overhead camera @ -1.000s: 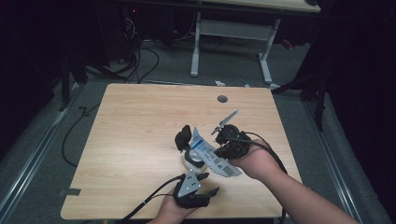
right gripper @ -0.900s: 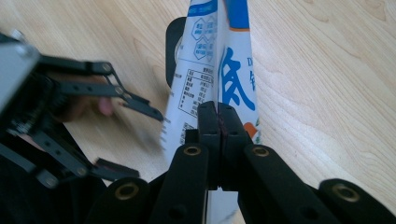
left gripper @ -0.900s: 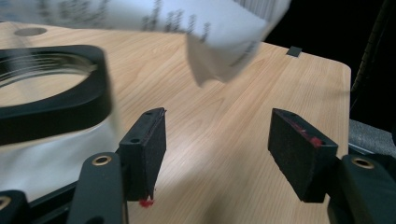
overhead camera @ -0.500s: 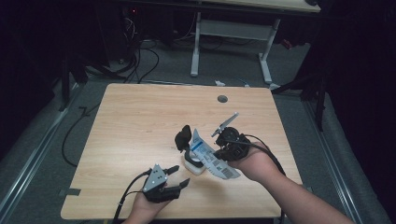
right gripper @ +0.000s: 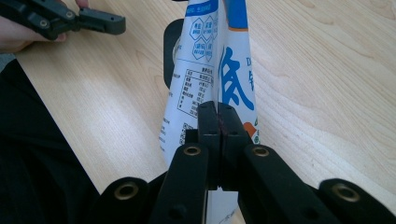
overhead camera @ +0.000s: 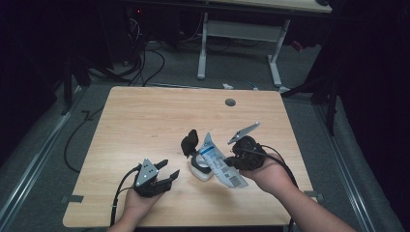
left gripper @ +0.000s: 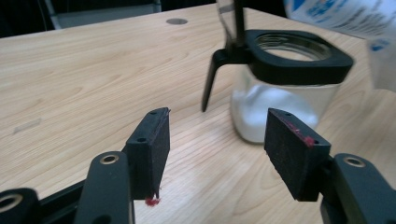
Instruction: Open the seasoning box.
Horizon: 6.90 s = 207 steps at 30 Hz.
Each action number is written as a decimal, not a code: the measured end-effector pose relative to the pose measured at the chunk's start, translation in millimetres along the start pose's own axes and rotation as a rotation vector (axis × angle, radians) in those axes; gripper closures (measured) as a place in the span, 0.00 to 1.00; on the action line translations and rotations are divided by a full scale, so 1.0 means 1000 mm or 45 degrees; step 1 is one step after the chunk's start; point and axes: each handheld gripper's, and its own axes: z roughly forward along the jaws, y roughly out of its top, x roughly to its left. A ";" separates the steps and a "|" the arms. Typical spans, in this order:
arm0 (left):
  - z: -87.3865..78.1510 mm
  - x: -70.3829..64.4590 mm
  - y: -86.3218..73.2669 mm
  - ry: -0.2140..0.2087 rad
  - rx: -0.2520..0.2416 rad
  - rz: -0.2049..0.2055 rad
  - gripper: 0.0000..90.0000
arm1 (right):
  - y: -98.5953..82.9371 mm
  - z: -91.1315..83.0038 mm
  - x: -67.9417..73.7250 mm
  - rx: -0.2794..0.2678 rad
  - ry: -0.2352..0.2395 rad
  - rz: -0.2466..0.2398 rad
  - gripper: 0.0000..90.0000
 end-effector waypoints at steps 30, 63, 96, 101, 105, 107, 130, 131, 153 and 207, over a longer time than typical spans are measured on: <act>-0.016 0.052 -0.003 0.068 0.003 -0.134 0.44 | -0.030 -0.004 -0.051 0.060 -0.156 0.126 1.00; -0.018 0.070 -0.010 0.115 0.043 -0.131 0.40 | -0.038 0.004 -0.085 0.033 -0.262 0.204 1.00; -0.021 0.075 -0.012 0.109 0.052 -0.175 0.44 | -0.066 -0.007 -0.094 -0.289 -0.315 0.266 1.00; -0.021 0.074 -0.012 0.113 0.054 -0.172 0.44 | -0.072 -0.006 -0.094 -0.334 -0.313 0.293 1.00; -0.021 0.073 -0.012 0.115 0.061 -0.168 0.44 | -0.077 -0.004 -0.094 -0.374 -0.321 0.295 1.00; -0.020 0.073 -0.012 0.116 0.062 -0.164 0.44 | -0.081 -0.003 -0.094 -0.402 -0.328 0.303 1.00; -0.022 0.073 -0.012 0.090 0.053 -0.174 0.44 | -0.117 0.005 -0.095 -0.739 -0.364 0.329 1.00; -0.023 0.073 -0.012 0.086 0.053 -0.176 0.44 | -0.118 0.006 -0.095 -0.757 -0.366 0.333 1.00; -0.022 0.067 -0.016 0.077 0.092 -0.139 0.44 | -0.134 0.053 -0.103 -0.922 -0.389 0.338 1.00; -0.020 0.062 -0.016 0.065 0.099 -0.110 0.42 | -0.151 0.059 -0.083 -0.917 -0.464 0.355 0.86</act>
